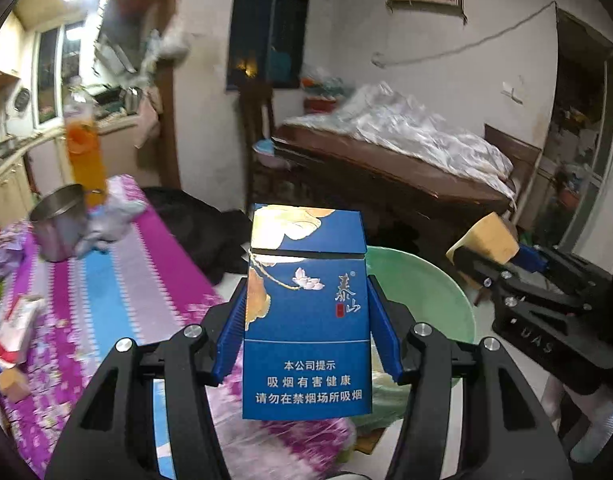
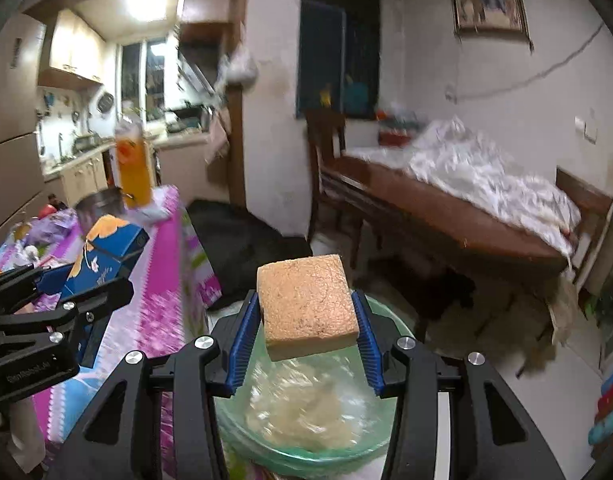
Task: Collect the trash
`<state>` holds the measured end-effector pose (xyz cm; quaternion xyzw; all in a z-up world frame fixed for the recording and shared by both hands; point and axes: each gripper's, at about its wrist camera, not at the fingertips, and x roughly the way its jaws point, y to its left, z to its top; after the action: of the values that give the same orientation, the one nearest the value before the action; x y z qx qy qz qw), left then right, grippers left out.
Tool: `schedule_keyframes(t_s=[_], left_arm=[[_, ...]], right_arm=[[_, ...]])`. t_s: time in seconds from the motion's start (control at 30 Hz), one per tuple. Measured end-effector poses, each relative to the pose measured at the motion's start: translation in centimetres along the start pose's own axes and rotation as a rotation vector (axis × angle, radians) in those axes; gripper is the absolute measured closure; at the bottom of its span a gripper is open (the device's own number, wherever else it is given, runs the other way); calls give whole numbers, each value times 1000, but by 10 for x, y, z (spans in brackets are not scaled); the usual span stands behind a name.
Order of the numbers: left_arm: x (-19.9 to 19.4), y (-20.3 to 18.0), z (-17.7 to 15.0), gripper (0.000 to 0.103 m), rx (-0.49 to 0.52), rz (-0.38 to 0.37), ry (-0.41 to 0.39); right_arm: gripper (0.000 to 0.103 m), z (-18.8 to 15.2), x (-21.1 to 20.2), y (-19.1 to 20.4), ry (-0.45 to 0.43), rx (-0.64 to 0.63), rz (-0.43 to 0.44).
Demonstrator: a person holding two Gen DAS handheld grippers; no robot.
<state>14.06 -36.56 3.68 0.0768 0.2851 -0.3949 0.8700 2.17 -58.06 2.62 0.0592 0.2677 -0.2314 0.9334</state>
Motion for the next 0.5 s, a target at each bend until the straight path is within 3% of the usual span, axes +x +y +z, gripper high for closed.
schedule_keyframes(t_s=[0.33, 0.5], left_arm=[[87, -17, 5, 49, -6, -70, 262], [116, -24, -2, 49, 0, -96, 349]], right_arm=[[56, -22, 98, -50, 304, 69, 57], [56, -34, 123, -57, 353, 75, 54]])
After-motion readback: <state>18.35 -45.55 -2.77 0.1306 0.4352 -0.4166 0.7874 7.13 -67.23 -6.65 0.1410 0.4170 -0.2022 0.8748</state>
